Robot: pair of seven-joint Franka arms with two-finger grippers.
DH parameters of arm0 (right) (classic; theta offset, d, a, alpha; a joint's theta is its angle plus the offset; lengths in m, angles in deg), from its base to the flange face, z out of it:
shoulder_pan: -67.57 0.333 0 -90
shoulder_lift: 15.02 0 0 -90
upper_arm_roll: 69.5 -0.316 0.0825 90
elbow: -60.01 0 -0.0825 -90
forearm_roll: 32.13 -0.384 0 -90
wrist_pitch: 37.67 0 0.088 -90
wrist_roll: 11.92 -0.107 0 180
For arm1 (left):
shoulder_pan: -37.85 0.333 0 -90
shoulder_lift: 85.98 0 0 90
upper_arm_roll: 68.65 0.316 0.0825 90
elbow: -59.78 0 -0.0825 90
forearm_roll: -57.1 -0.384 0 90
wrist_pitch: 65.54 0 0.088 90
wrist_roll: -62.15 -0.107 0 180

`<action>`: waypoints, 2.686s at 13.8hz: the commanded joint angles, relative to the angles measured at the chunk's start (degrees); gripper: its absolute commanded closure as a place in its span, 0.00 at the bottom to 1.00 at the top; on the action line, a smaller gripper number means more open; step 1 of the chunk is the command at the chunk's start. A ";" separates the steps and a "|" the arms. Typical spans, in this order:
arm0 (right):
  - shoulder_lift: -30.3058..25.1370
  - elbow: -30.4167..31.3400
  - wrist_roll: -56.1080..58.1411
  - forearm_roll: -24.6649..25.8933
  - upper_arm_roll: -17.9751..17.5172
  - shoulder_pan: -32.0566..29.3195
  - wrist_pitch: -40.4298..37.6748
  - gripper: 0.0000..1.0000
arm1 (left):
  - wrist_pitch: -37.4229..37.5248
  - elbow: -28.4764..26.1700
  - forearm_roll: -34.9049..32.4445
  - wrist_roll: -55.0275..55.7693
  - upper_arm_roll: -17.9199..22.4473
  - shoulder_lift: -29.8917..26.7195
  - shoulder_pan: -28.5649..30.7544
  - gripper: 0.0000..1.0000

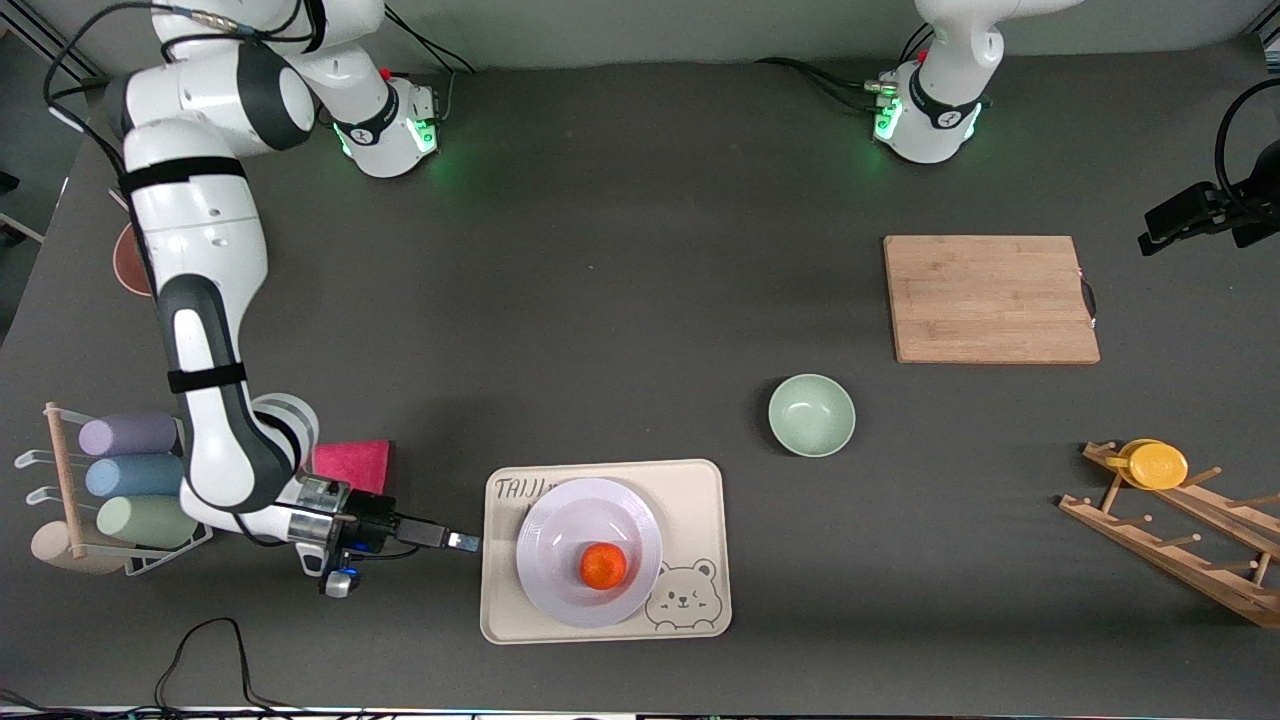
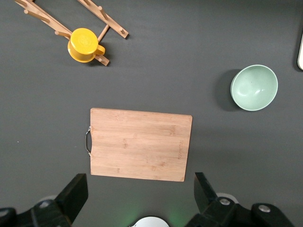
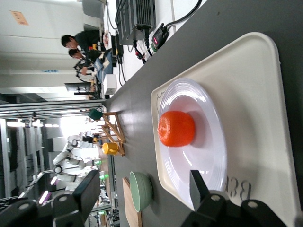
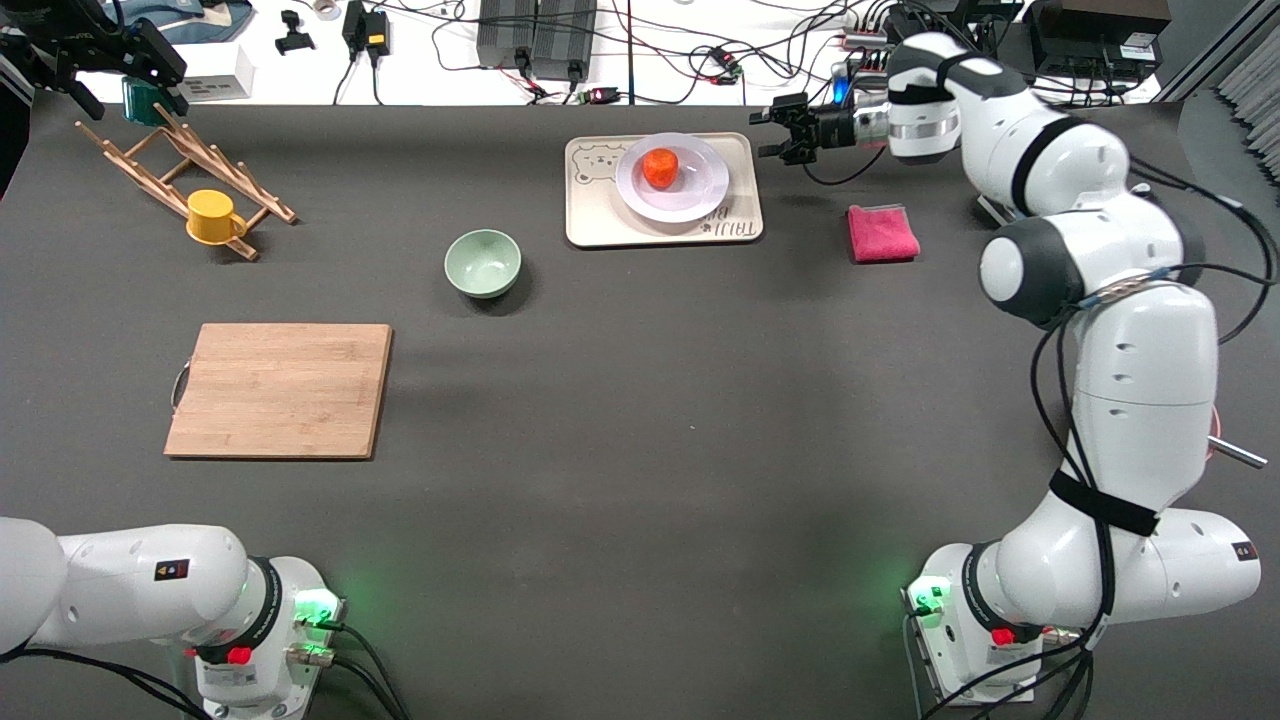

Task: Place orange and plate with both arms

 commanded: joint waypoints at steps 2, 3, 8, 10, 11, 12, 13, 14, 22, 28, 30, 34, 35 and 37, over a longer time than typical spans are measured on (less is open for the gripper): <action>-15.16 13.14 -6.97 12.54 1.40 -1.85 -2.69 0.00 | 1.03 0.65 -0.63 -0.03 1.07 -1.22 0.46 0.00; -19.38 16.13 -8.13 16.49 2.28 -1.94 -4.10 0.00 | 1.12 0.57 -0.11 -0.38 1.25 -1.75 0.55 0.00; -31.00 18.71 -14.19 39.68 7.20 -2.03 -12.88 0.00 | 0.87 0.30 1.04 -0.12 2.13 -1.93 0.46 0.00; -36.26 18.62 -17.17 50.50 7.56 -1.86 -16.92 0.00 | 0.86 0.22 2.01 -0.03 2.13 -2.01 0.46 0.00; -38.56 18.53 -19.45 54.99 7.56 -1.59 -18.42 0.00 | 0.77 0.04 2.01 -0.12 2.22 -2.02 0.46 0.00; -40.84 18.45 -21.39 58.42 7.56 -1.59 -20.44 0.00 | 0.60 -0.05 1.75 -0.12 2.13 -1.93 0.37 0.00; -42.60 18.36 -22.63 61.33 7.56 -1.59 -22.20 0.00 | -0.10 -0.48 1.31 -0.03 1.95 -1.84 0.20 0.00; -44.01 18.10 -23.68 63.97 7.56 -1.59 -23.17 0.00 | -0.63 -0.66 1.22 0.06 1.87 -1.75 0.11 0.00; -43.67 8.25 -27.45 77.36 7.30 -1.94 -31.18 0.00 | -1.60 -0.49 1.66 3.05 1.34 -0.78 -0.24 0.00; -45.52 11.94 -29.67 76.56 7.47 -1.50 -25.65 0.00 | 0.07 -0.40 1.13 2.96 0.03 -0.96 -0.68 0.00; -45.61 11.77 -29.67 76.56 7.47 -1.50 -25.64 0.00 | -0.11 0.56 -1.14 2.26 -0.42 -0.87 -0.68 0.00; -45.17 11.41 -29.67 76.56 7.47 -1.50 -25.64 0.00 | -1.50 0.92 -1.51 1.99 -0.24 0.26 -0.59 0.00; -45.17 11.41 -29.76 76.56 7.47 -1.50 -25.73 0.00 | -2.38 0.92 -1.68 2.43 -0.42 1.23 -0.85 0.00; -45.17 11.41 -29.67 76.65 7.47 -1.59 -25.82 0.00 | -2.83 1.70 1.03 1.39 0.10 2.29 -0.16 0.00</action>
